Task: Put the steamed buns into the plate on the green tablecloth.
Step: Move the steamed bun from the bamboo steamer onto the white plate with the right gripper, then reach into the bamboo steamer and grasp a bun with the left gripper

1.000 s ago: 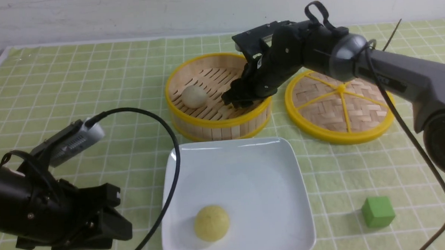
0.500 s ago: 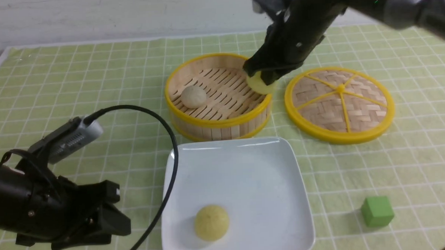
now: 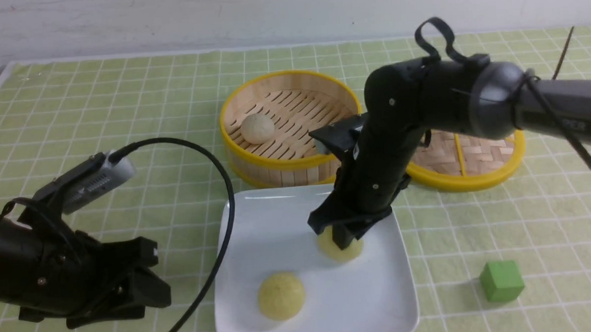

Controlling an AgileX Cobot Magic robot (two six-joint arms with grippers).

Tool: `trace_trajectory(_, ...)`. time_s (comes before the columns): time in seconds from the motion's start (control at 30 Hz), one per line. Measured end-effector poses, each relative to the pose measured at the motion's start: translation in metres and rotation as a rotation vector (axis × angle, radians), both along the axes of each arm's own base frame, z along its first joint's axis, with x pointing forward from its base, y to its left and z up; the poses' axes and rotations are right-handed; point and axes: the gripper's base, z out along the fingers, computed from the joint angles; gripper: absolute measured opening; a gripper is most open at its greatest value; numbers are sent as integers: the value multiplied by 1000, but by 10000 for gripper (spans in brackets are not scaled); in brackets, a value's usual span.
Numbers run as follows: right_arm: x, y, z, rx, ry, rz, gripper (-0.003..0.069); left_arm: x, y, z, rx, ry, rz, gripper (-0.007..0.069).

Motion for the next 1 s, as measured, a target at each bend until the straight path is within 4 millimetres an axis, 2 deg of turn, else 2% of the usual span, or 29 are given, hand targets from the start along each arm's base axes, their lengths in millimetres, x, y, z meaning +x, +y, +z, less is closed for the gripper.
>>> trace_trajectory(0.07, -1, -1, 4, -10, 16, 7, 398, 2, 1, 0, 4, -16, 11, 302)
trace_trajectory(0.1, -1, -1, 5, -12, 19, 9, 409, 2, 1, 0, 5, -19, 12, 302)
trace_trajectory(0.13, -3, -5, 14, -44, 52, 30, 486, 2, 1, 0, 6, -22, 14, 302)
trace_trajectory(0.23, -4, -12, 38, -73, 55, 33, 533, 3, 1, 1, 9, -33, 21, 302)
trace_trajectory(0.27, -3, -18, 59, -78, 16, 22, 531, 5, 2, 1, 13, -48, 30, 302)
trace_trajectory(0.37, -11, -35, 106, -84, -112, -8, 456, 7, 3, 1, 19, -71, 45, 300)
trace_trajectory(0.4, -17, -41, 119, -89, -147, -17, 411, 8, 3, 2, 20, -77, 48, 293)
trace_trajectory(0.43, -28, -51, 136, -95, -192, -32, 335, 8, 3, 2, 21, -83, 51, 279)
trace_trajectory(0.47, -35, -58, 141, -103, -201, -41, 286, 9, 3, 4, 22, -87, 49, 255)
trace_trajectory(0.5, -39, -60, 146, -100, -211, -43, 274, 10, 3, 4, 24, -87, 47, 244)
trace_trajectory(0.53, -54, -71, 152, -110, -222, -52, 171, 13, 3, 10, 24, -97, 36, 188)
trace_trajectory(0.57, -65, -79, 154, -119, -221, -57, 108, 17, 2, 18, 20, -110, 26, 149)
trace_trajectory(0.6, -66, -79, 151, -125, -211, -56, 108, 18, 2, 19, 19, -112, 25, 128)
trace_trajectory(0.63, -90, -94, 150, -134, -196, -58, 10, 28, 0, 37, 8, -142, 3, 53)
trace_trajectory(0.67, -91, -95, 146, -141, -185, -56, 10, 30, 0, 39, 7, -142, 0, 41)
trace_trajectory(0.7, -110, -107, 141, -154, -164, -57, -10, 39, -2, 54, -2, -160, -21, 17)
trace_trajectory(0.73, -120, -113, 134, -166, -145, -55, -13, 47, -3, 63, -8, -165, -37, 6)
trace_trajectory(0.8, -143, -126, 114, -172, -109, -54, -14, 65, -10, 74, -29, -143, -60, 2)
trace_trajectory(0.87, -153, -132, 101, -176, -96, -54, -14, 77, -19, 79, -40, -125, -69, 2)
trace_trajectory(0.9, -163, -138, 87, -168, -103, -57, -14, 92, -35, 83, -36, -112, -101, 2)
trace_trajectory(0.93, -165, -139, 83, -167, -105, -57, -14, 94, -38, 83, -34, -111, -107, 2)
trace_trajectory(0.97, -169, -141, 77, -158, -116, -60, -14, 104, -50, 84, -18, -113, -133, 3)
trace_trajectory(1.0, -176, -146, 64, -161, -111, -60, -14, 123, -72, 85, 21, -117, -163, 15)
